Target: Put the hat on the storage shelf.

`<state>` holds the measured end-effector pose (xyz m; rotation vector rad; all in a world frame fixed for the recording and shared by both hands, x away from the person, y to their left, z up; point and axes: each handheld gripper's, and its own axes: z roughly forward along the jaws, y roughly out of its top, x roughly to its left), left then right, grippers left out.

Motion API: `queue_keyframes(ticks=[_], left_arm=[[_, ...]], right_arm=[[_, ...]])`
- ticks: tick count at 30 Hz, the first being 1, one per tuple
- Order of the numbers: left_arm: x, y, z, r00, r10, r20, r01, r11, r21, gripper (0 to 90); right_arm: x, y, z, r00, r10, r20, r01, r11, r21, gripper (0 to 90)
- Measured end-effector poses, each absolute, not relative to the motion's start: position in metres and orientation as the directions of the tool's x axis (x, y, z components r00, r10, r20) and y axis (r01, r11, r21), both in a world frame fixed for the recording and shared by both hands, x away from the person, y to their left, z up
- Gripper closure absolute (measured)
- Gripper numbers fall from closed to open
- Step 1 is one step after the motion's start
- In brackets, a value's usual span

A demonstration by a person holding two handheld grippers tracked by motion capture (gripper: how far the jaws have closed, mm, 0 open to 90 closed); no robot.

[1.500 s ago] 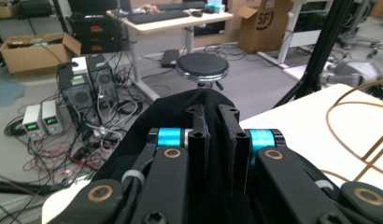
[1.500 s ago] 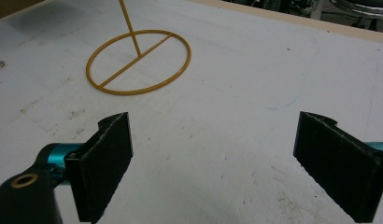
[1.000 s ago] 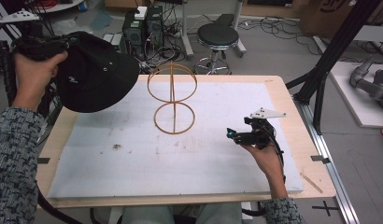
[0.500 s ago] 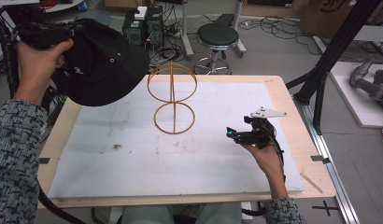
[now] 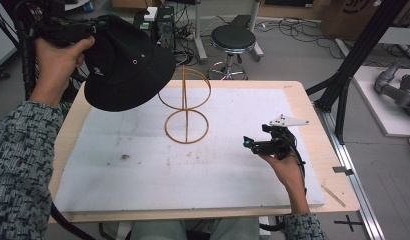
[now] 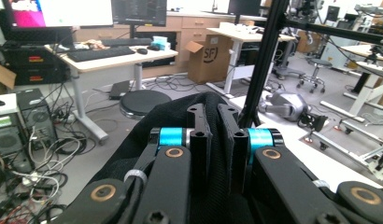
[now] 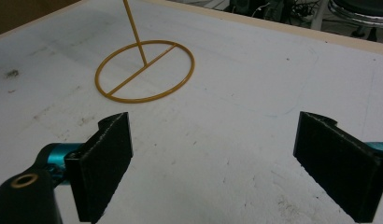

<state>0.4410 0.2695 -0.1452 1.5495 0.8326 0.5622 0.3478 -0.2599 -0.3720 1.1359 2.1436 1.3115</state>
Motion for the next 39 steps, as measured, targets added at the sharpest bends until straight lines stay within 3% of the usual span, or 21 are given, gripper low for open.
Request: queue_keyframes(ticks=[39], left_arm=[[0.463,0.165,-0.187,0.733,0.673,-0.102,0.230,-0.104,0.968,83.4]], right_arm=[[0.345,-0.262,-0.370,-0.604,0.791,0.092,0.435,0.231,0.870,11.5]])
